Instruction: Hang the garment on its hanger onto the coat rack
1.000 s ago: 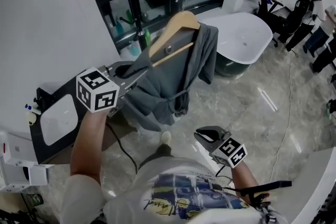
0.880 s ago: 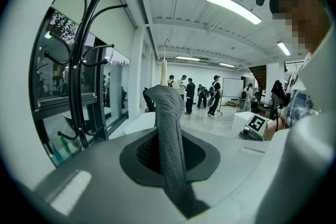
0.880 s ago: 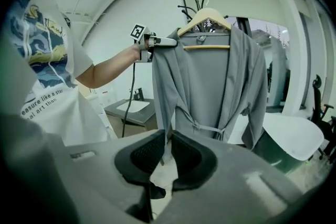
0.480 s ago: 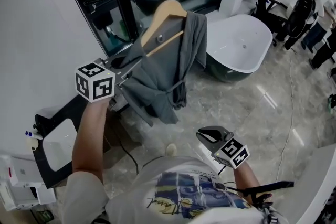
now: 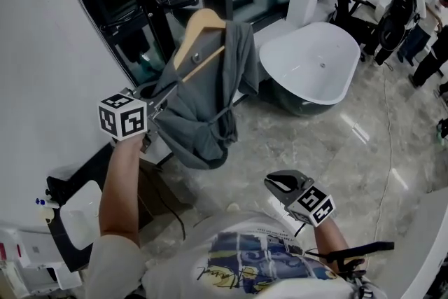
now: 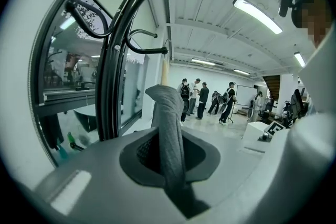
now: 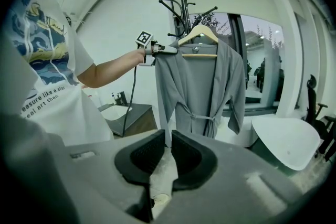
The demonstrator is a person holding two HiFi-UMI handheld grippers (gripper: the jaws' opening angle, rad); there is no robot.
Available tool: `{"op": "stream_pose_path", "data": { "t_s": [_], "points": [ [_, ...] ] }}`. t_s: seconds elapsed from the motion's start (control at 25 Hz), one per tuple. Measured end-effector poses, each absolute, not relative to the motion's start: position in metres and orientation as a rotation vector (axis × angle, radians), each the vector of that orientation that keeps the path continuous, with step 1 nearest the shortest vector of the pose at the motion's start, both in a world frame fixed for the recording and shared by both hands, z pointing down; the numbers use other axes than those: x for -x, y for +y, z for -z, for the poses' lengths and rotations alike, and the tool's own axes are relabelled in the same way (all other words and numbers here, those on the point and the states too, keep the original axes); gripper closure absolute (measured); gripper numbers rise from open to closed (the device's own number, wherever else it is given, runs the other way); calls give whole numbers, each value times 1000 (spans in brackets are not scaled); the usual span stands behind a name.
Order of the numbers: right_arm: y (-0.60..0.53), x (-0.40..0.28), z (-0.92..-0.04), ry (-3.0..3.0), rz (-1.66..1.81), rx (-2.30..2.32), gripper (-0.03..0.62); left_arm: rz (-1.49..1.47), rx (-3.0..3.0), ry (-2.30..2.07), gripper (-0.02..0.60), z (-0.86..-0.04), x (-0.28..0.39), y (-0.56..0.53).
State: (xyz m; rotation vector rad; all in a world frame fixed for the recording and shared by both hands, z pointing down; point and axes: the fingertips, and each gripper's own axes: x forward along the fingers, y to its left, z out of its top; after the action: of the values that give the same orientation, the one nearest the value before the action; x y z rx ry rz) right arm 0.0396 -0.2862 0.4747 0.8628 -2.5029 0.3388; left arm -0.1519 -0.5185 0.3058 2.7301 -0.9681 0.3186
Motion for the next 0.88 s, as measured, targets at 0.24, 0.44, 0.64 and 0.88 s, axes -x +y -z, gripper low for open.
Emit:
{"op": "stream_pose_path", "data": {
  "t_s": [0.24,0.44,0.64,0.88],
  "points": [
    [-299,-30,-479,-2493,-345,-826,553,-332,-2684,-1009,551,-325,171,-533],
    [-299,-17,-482,-2489,-352,-794,554,-341,-2655,-1039,551,-343,191,-530],
    [-302,-18,-483,-2487,-357,-770,554,-346,-2639,-1065,551,-351,199,-532],
    [-301,-13,-484,-2496,-345,-746,554,-416,-2665,-1128,545,-353,205,-532]
  ]
}}
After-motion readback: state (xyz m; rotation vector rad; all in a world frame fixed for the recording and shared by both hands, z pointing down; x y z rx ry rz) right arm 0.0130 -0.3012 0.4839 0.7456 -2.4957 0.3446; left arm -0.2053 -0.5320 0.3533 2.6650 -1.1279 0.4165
